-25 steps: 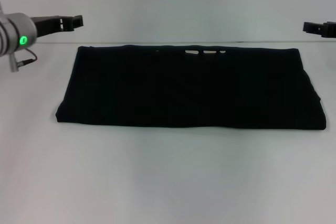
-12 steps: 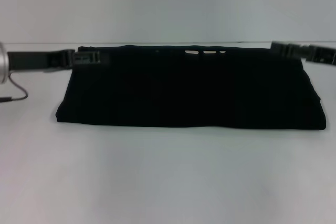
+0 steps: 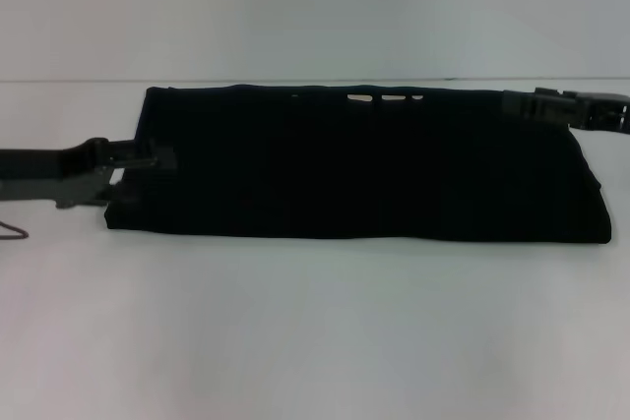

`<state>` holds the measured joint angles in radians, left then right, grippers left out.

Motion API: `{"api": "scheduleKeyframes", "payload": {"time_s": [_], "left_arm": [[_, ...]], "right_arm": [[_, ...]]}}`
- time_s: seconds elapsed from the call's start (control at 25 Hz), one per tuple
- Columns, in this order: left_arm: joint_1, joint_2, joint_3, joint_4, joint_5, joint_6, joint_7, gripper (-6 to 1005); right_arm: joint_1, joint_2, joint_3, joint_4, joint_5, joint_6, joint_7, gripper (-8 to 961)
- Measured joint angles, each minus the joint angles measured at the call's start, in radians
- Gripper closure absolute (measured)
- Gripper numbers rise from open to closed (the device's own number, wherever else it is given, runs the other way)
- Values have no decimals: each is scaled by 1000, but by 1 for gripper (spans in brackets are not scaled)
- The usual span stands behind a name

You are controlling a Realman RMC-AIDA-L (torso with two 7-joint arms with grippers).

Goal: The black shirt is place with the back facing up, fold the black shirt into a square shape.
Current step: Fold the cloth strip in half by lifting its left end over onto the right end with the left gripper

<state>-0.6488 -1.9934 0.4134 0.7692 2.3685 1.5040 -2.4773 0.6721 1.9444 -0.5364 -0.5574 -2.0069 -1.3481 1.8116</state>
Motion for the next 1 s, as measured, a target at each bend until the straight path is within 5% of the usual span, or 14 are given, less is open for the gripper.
{"api": "scheduleKeyframes", "payload": {"time_s": [0.4,1.0], "left_arm": [[-2,11,-64,-144,35,-3,-309,59],[4,14,-89,-226,59,-165,-418,66]], "right_arm": [[24,-5,4,-25,2,18,8,50],[22,6,22,-26,6,48,5,51]]}}
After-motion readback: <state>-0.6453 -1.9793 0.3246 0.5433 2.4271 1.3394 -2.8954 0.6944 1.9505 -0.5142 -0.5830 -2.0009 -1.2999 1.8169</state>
